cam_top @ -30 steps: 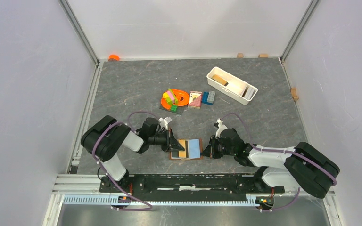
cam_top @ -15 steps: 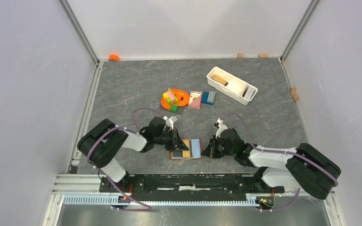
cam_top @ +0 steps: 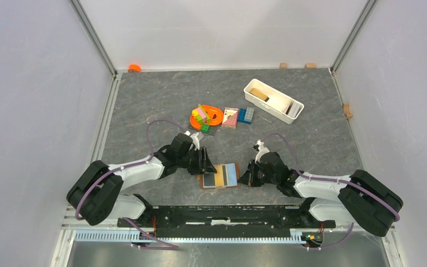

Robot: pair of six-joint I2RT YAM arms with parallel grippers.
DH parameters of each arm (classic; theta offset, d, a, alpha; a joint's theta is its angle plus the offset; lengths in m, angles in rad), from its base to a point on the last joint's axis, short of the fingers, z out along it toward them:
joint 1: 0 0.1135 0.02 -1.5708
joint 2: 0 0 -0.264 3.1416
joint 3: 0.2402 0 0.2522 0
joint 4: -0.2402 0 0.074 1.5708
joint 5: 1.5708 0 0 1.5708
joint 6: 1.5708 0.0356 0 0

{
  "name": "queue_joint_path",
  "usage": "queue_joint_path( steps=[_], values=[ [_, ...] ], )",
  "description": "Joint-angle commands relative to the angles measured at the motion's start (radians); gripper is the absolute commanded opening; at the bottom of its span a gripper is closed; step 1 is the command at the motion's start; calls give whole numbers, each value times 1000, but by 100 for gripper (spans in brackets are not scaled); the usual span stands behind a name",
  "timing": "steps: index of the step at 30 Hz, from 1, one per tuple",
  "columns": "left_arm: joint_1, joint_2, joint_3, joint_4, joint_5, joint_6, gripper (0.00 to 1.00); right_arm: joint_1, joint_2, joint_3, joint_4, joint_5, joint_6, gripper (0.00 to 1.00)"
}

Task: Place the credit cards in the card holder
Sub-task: Insert the credit card into the card holder.

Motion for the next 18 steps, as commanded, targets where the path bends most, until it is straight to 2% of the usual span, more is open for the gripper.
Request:
queue_joint_path(
  steps=[1,10,18],
  values=[
    [-35,-35,15,-75,-11,20,52,1,13,-21,-94,71,-32,0],
    [-89,78,-6,22,-11,-36,51,6,12,-15,-97,71,-34,0],
    [-124,151,68,77,-2,-42,49,8,16,-13,-96,71,-34,0]
  ],
)
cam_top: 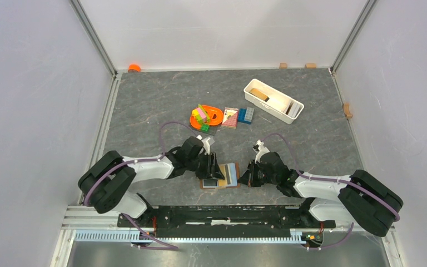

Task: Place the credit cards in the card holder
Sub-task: Insert the credit card into the card holder.

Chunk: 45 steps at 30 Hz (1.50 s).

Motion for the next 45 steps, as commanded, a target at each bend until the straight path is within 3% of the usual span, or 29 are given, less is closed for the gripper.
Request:
queue_joint_path(
  steps=[1,13,21,26,32,37,40,45],
  values=[
    [-22,56,53,24,-19,-8,49,6,16,-14,-96,69,-34,0],
    [-67,95,136,33,-48,-7,47,11,22,-19,-89,68,-32,0],
    [-89,136,130,139,5,-47,46,13,18,-25,-89,74,-29,0],
    [-89,68,129,129,-19,-49,46,14,-10,-11,-139,108,-42,0],
    [-86,-123,152,-133,-181,26,56,14,-57,10,-229,168,-68,0],
    [-77,-245,127,-358,-391,31,73,13,-72,16,-252,200,-75,0],
    [-61,-274,72,-369,-400,0,80,14,-66,15,-245,192,-75,0],
    [-38,-292,-33,-259,-340,-76,82,14,-59,7,-232,181,-72,0]
  ],
)
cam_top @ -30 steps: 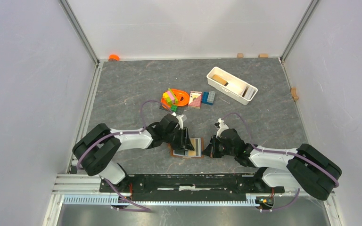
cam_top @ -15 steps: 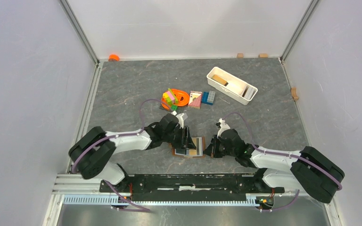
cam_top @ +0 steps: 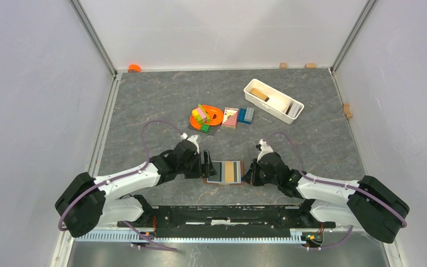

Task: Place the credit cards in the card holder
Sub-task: Insert the credit card into the card holder.

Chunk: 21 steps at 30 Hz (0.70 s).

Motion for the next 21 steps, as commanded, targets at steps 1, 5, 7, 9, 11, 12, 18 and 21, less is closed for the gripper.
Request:
queue_joint_path(
  steps=[1,5,7,9,11,12,18,21],
  values=[
    [13,-24,-87,56,-4,-86,83,0,21,-10,-104,58,-37,0],
    [13,5,-139,163,35,-148,82,0,19,-12,-104,58,-36,0],
    [13,24,-141,166,39,-152,81,0,18,-13,-104,58,-36,0],
    [13,25,-159,211,42,-162,75,0,17,-12,-104,57,-35,0],
    [13,25,-183,261,42,-184,65,0,16,-12,-102,57,-34,0],
    [13,28,-188,274,40,-189,61,-1,14,-13,-99,55,-34,0],
    [13,46,-189,294,19,-198,36,0,-33,-16,-88,55,-40,2],
    [13,46,-187,279,6,-195,22,1,-90,-8,-139,83,-48,9]
  ],
)
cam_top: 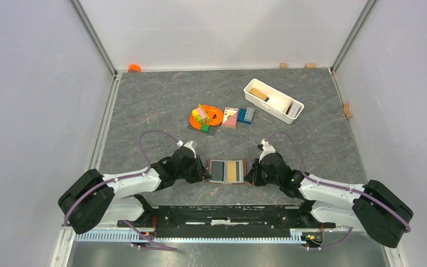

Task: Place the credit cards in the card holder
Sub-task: Insert the credit card into the card holder.

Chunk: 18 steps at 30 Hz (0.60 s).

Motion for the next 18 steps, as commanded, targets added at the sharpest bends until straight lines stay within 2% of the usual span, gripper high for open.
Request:
queue_joint_path(
  steps=[1,3,6,9,18],
  values=[
    [-3,4,-1,50,-16,-24,19,0,-74,-1,-123,74,-39,12],
    [-3,9,-2,47,-16,-21,14,0,-123,18,-147,92,-48,22],
    [-3,19,2,47,-7,-15,9,1,-164,45,-175,100,-67,31],
    [-3,20,6,47,-5,-13,7,0,-172,56,-158,69,-69,32],
    [-3,26,6,46,5,-12,4,0,-105,16,60,-58,-24,27]
  ],
)
